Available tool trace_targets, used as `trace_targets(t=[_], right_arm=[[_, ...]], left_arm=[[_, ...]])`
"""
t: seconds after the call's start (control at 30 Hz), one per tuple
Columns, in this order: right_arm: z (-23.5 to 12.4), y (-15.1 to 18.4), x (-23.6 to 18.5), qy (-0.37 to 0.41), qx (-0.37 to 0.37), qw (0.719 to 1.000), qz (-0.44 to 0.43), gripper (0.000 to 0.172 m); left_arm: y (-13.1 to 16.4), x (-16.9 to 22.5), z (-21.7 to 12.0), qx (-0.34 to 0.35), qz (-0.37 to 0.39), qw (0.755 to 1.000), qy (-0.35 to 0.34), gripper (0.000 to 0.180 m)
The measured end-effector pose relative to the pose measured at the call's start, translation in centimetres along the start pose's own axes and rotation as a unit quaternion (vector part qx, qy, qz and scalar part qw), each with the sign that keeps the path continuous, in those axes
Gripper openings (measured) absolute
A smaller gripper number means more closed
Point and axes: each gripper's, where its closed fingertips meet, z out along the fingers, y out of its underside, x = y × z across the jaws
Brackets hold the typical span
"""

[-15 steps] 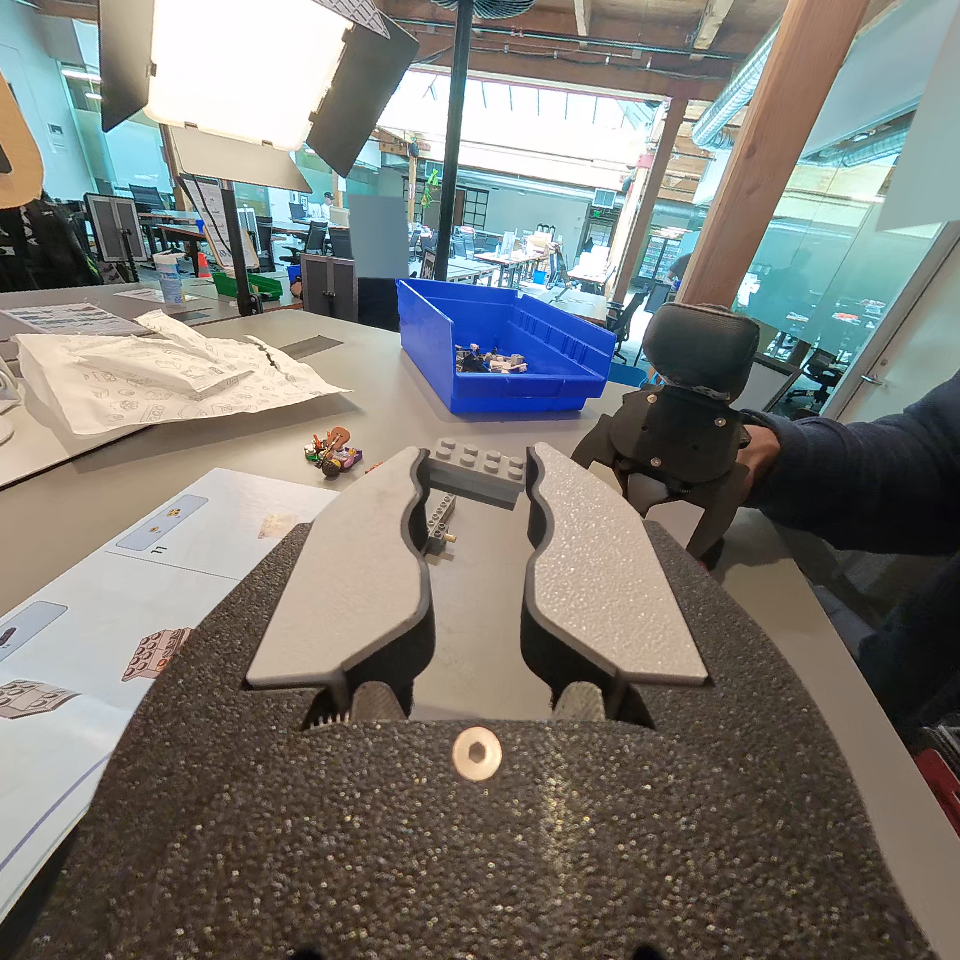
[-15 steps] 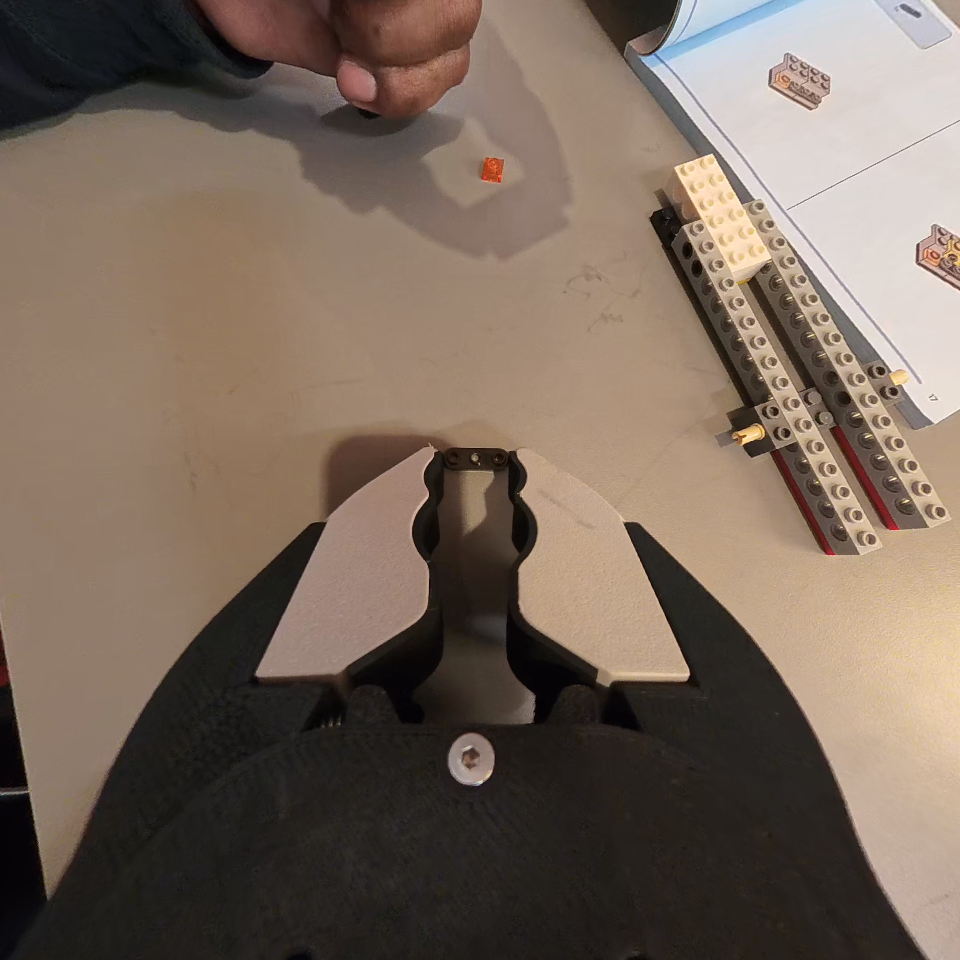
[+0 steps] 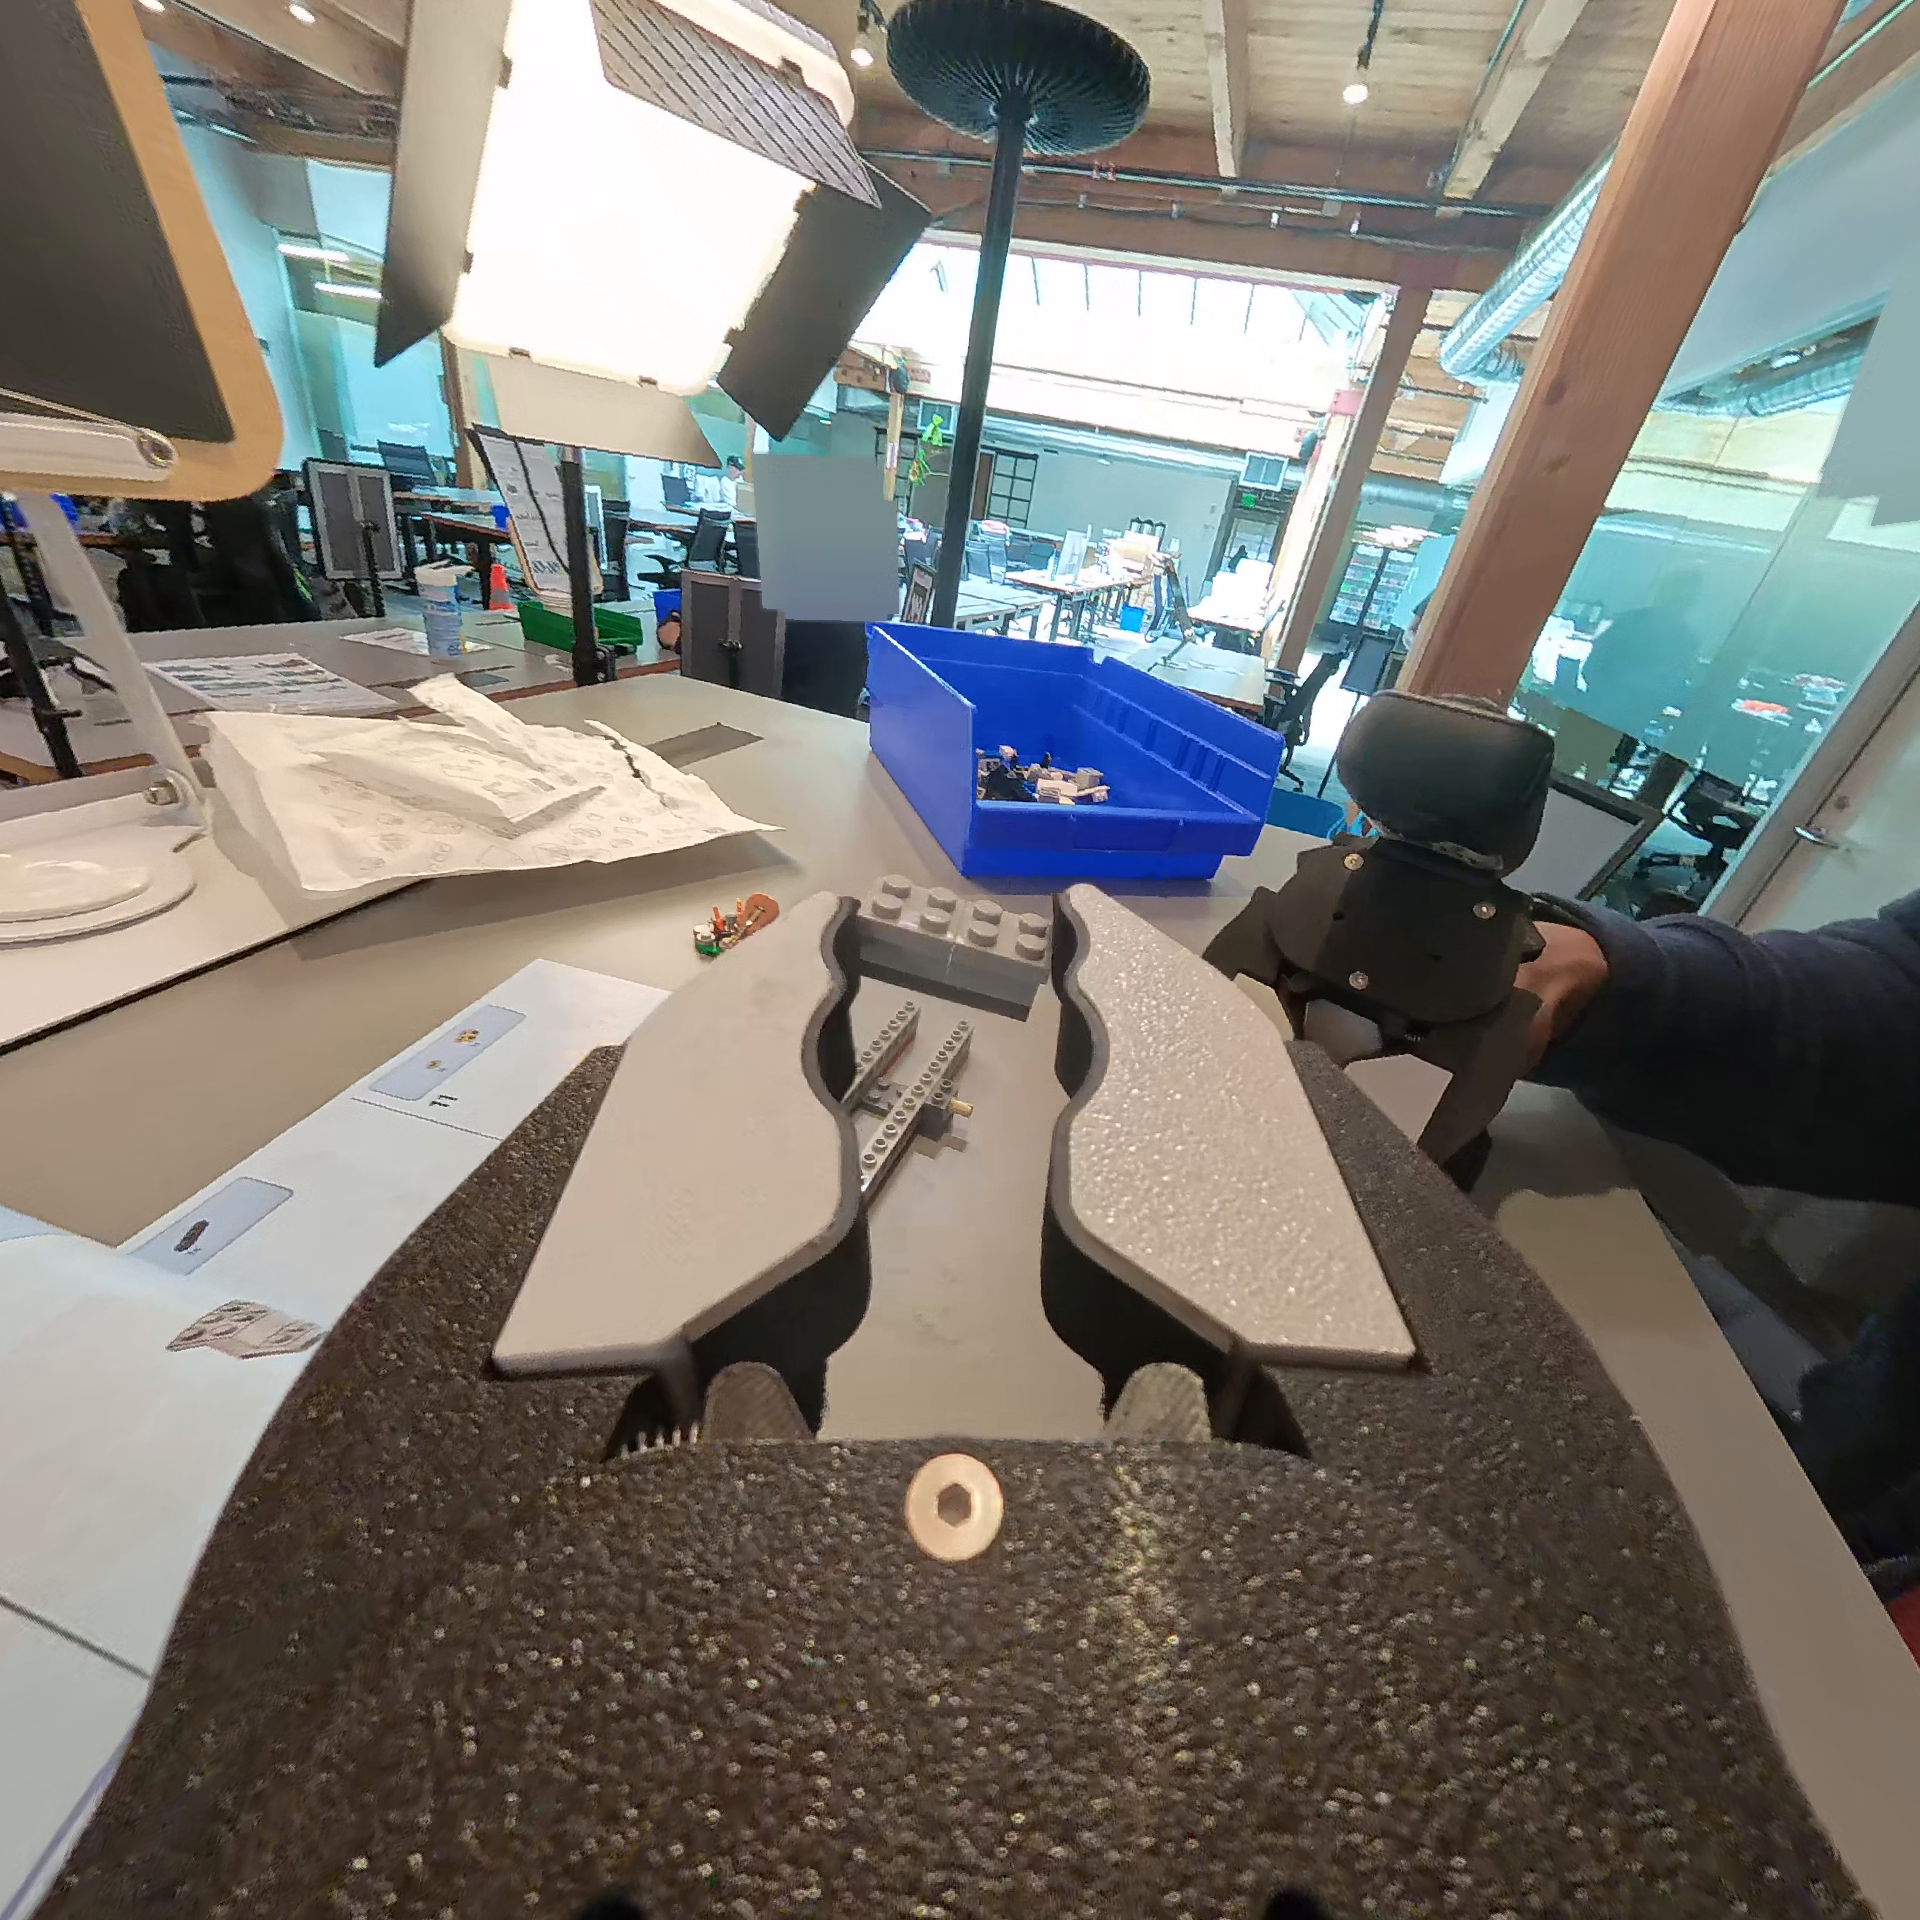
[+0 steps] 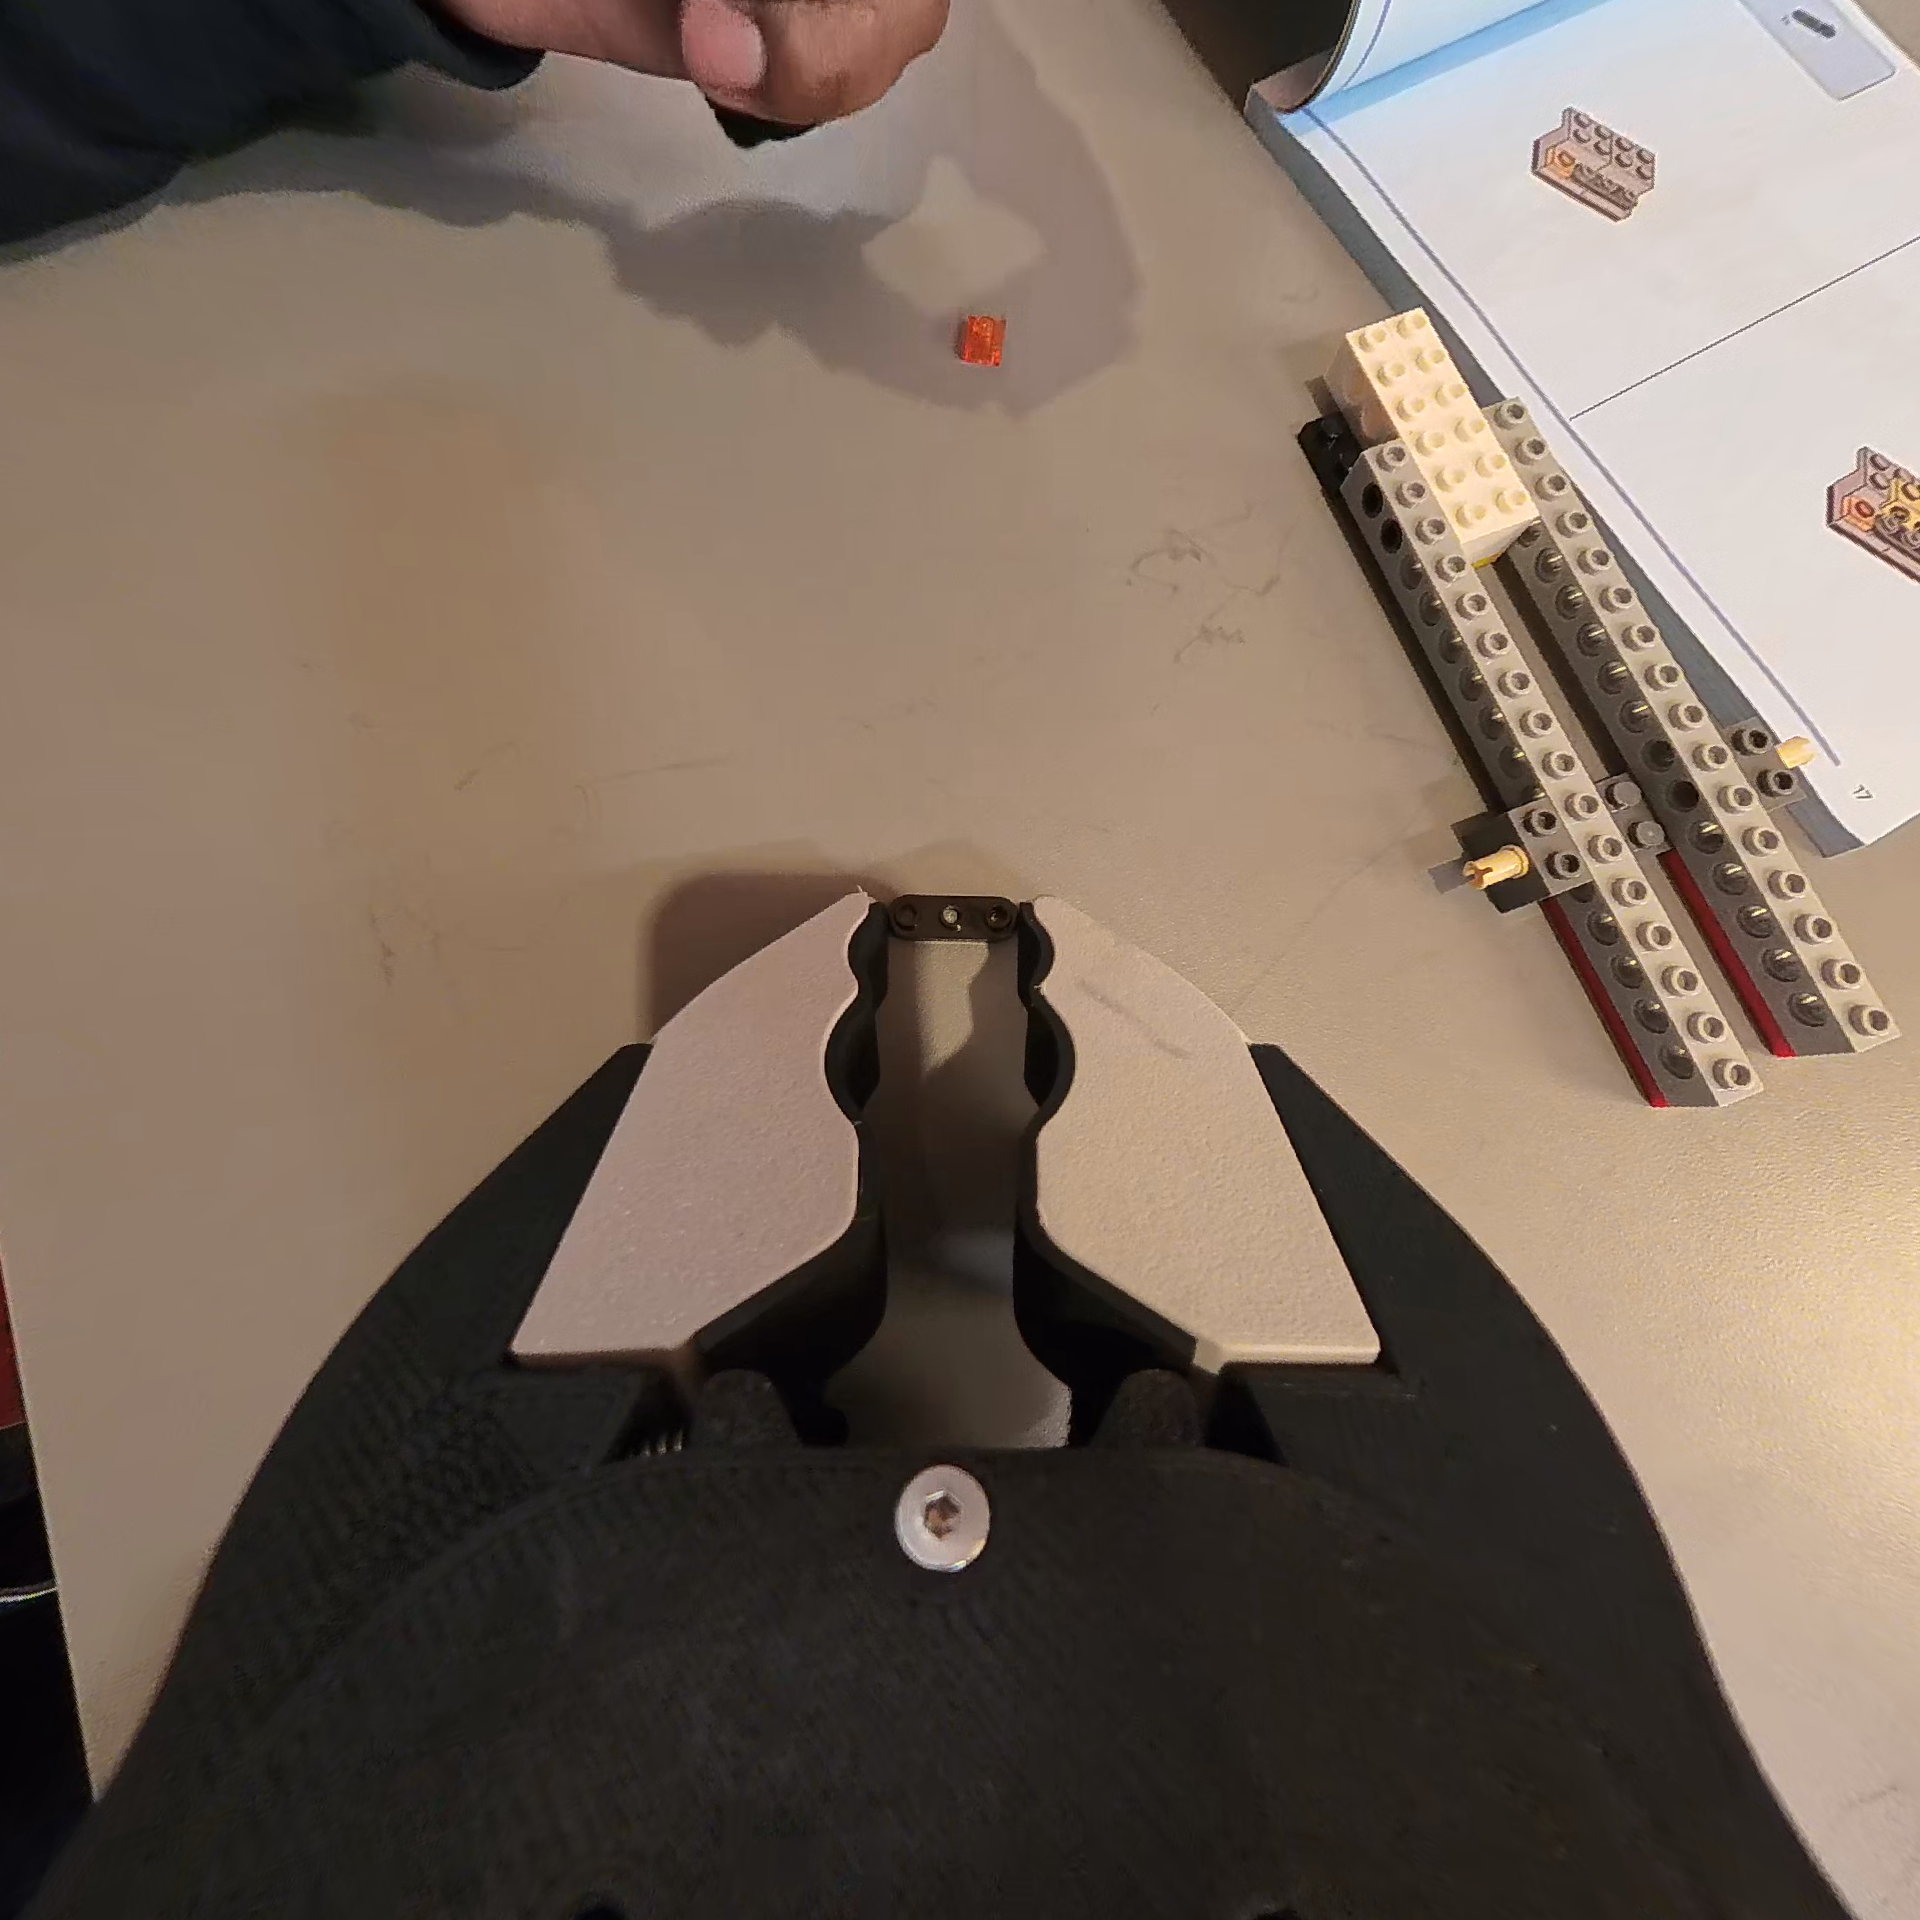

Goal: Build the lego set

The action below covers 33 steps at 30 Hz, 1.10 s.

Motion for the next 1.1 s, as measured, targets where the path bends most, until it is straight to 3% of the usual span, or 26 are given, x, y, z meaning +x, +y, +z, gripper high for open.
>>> trace_targets(t=[1.1], right_arm=[[0.0, 0.0, 0.0, -0.001, 0.0, 1.0, 0.001, 0.024]], left_arm=[[0.0, -1.3, -0.3, 0.004, -0.001, 0.999, -0.034, 0.035]])
